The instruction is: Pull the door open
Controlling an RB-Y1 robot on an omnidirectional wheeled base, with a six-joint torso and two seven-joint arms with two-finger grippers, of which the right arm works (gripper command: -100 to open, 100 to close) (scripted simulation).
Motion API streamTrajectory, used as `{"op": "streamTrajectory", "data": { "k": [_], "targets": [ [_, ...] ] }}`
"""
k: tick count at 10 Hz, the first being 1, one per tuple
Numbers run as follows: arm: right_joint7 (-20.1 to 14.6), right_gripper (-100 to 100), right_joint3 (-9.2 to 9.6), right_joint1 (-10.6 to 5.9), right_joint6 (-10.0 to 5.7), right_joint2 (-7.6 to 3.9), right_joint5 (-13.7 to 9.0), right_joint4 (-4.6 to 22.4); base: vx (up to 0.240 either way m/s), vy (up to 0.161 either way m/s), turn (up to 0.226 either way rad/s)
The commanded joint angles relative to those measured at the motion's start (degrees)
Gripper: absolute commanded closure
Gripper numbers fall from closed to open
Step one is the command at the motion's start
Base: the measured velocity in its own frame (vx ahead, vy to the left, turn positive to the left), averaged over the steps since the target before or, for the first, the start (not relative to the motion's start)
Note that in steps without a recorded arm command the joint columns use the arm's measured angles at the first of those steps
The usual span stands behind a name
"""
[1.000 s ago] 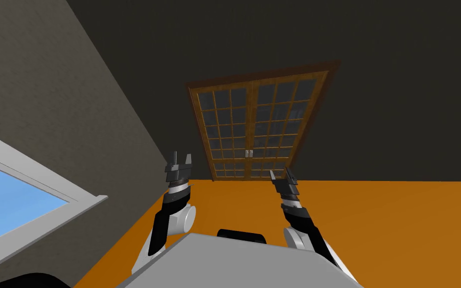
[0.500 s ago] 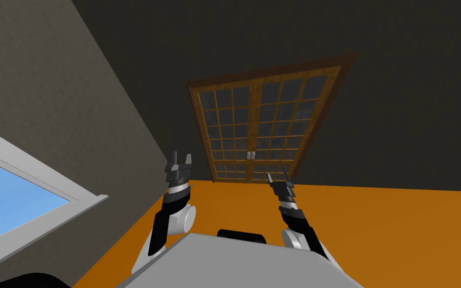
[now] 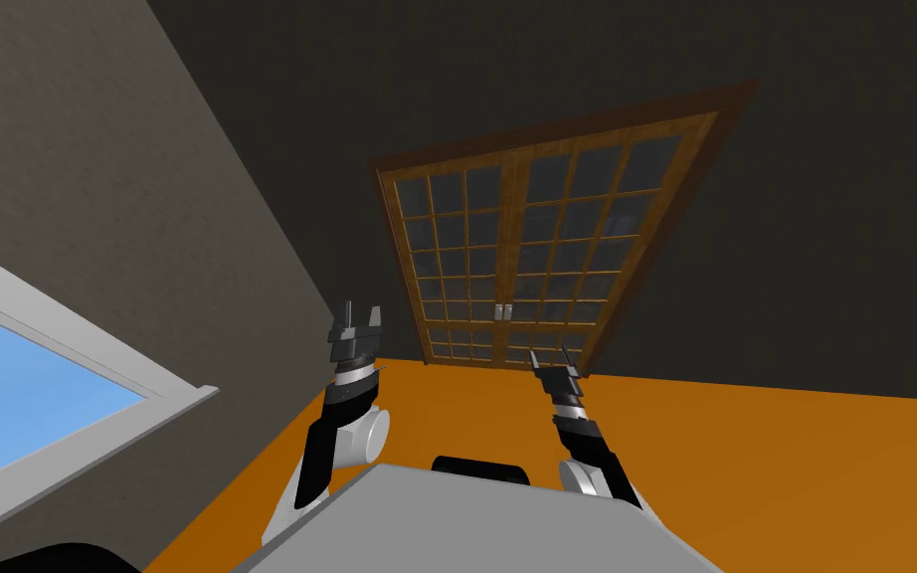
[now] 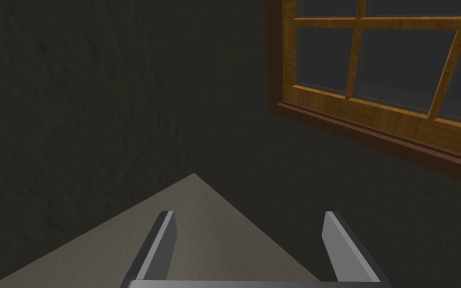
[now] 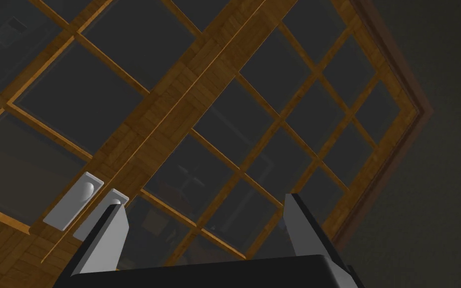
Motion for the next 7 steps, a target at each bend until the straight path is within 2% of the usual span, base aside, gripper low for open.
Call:
{"op": "streamTrajectory", "data": {
  "k": [1, 7],
  "targets": [
    [-2.12, -100, 0.59, -0.71, -0.85, -0.39, -1.39, 2.57, 0.116, -0.005, 0.07],
    [-9.82, -100, 2.48, -2.96, -3.46, -2.27, -6.71, 11.15, 0.098, -0.016, 0.066]
  ]
}}
